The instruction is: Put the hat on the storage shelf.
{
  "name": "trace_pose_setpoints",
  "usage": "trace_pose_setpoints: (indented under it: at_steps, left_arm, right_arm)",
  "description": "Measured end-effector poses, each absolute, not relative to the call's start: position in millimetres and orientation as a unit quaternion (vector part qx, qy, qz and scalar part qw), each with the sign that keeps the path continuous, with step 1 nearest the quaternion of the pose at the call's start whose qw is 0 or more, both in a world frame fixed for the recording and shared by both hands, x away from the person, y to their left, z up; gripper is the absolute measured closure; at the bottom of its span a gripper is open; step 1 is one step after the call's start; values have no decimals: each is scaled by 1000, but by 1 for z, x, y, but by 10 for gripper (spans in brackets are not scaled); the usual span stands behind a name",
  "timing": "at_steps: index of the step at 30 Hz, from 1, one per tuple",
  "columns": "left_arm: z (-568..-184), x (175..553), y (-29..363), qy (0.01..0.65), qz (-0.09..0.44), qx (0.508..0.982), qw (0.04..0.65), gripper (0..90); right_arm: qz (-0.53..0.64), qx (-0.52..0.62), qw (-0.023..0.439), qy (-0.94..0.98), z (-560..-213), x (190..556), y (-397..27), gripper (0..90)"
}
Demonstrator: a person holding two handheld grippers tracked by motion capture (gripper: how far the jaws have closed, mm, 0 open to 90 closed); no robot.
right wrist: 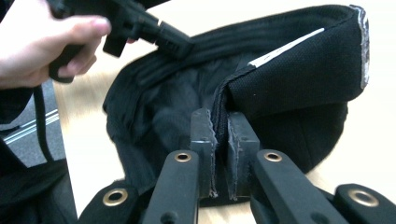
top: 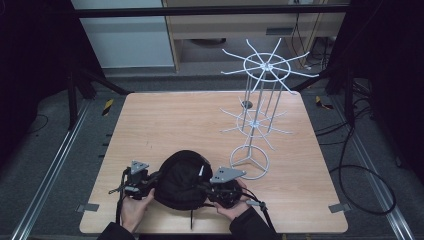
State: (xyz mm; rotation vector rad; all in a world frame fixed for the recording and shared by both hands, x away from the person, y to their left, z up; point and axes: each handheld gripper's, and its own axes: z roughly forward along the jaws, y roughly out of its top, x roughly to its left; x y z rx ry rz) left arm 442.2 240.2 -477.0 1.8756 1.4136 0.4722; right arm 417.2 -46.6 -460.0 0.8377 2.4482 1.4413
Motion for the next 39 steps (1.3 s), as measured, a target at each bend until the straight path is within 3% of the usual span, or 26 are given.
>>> trace_pose_setpoints:
  at_steps: [4, 11, 14, 23, 39]
  left_arm:
    - [-477, 442, 239, 545, 184, 731, 366, 801]
    - [-468, 436, 241, 532, 183, 728, 391, 588]
    - [-457, 430, 243, 520, 197, 723, 411, 553]
    - [-425, 422, 223, 466, 165, 729, 474, 484]
    - [-416, 438, 168, 417, 124, 762, 479, 418]
  right_arm:
    - [480, 287, 88, 824, -465, 416, -48, 833]
    - [484, 296, 93, 818, -466, 415, -51, 831]
    - [484, 300, 93, 817, -468, 416, -53, 830]
    - [482, 303, 94, 817, -470, 416, -53, 828]
    - [481, 303, 97, 817, -470, 415, -52, 826]
